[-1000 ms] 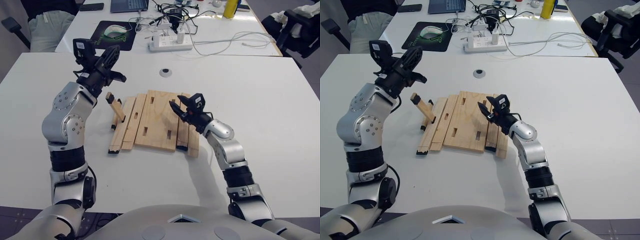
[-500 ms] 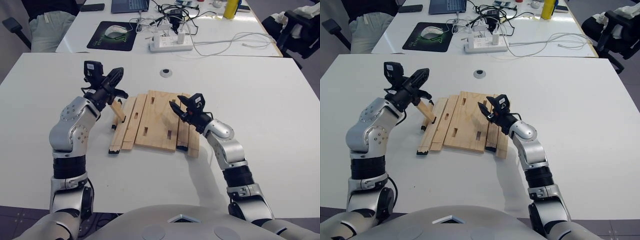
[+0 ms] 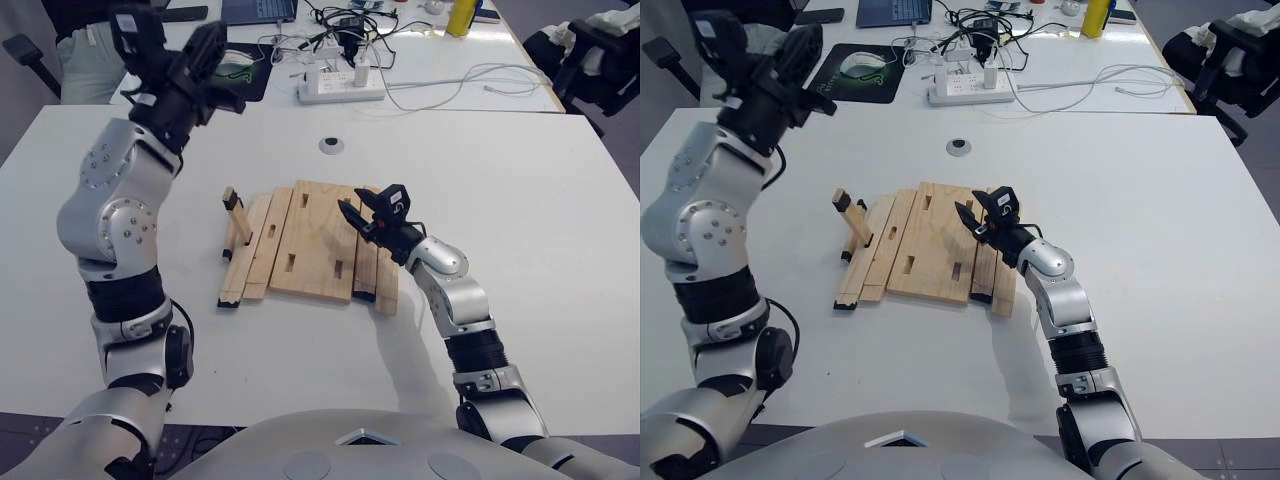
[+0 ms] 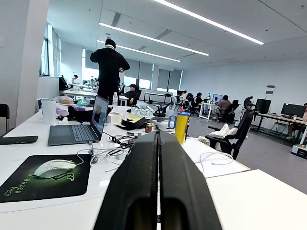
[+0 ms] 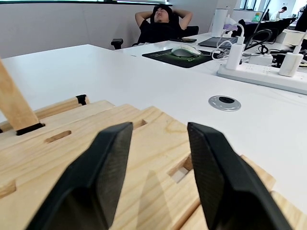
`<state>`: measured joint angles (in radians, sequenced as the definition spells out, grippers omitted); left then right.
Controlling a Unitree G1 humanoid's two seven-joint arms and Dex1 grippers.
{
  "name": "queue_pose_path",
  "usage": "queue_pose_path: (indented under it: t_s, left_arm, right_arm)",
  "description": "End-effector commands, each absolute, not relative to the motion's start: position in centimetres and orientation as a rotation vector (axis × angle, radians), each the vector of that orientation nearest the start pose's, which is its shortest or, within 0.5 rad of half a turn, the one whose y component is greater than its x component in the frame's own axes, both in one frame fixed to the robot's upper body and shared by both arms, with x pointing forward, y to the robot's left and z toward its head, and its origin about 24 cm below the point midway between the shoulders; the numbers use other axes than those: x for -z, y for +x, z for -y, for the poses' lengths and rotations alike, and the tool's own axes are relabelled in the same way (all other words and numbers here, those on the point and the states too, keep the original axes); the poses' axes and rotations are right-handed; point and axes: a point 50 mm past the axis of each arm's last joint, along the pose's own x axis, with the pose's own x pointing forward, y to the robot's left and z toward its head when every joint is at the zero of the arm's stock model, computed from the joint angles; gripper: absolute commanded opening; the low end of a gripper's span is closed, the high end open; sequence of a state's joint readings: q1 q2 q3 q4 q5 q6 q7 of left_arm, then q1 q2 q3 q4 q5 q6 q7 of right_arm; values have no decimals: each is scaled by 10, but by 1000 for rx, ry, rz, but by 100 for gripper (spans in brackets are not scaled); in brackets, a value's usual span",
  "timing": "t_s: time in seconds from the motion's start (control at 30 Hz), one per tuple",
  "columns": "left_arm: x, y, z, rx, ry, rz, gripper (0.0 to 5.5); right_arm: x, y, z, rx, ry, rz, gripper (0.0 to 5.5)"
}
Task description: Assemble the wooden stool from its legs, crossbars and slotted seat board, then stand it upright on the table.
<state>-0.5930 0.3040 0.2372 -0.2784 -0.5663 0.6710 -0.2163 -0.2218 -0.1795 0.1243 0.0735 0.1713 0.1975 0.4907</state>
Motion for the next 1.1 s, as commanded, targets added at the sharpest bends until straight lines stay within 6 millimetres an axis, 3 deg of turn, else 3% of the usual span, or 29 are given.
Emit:
queue_pose_path:
  t_s: [0.03,0.47,0.57,0.63,0.73,0.8,0.87,0.93,1.1]
  left_arm:
    - [-228,303,-164,445,-195,227,3]
    - [-233,302,-164,444,-198,230,3]
    - [-224,303,-164,439,-202,191,3]
    - [-205,302,-165,431,-199,117,3]
    - [-159,297,-162,442,-218,-53,3]
    - [-104,287,-165,410,-211,-259,3]
    - [-72,273,-170,376,-198,-355,3]
    - [-81,278,-165,389,-207,-290,3]
    - [-133,296,-150,450,-225,-74,3]
  right_arm:
    - [-63,284,117,-655,-26,-82,214]
    - [-63,282,118,-660,-28,-86,214]
    - [-63,281,118,-660,-27,-87,214]
    - [-63,281,117,-664,-28,-87,214]
    - [-64,280,117,-670,-28,-88,214]
    - [-65,279,116,-674,-29,-89,214]
    - [-67,281,113,-694,-32,-88,214]
    - [-68,281,115,-692,-35,-88,214]
    - [-66,282,115,-689,-37,-91,214]
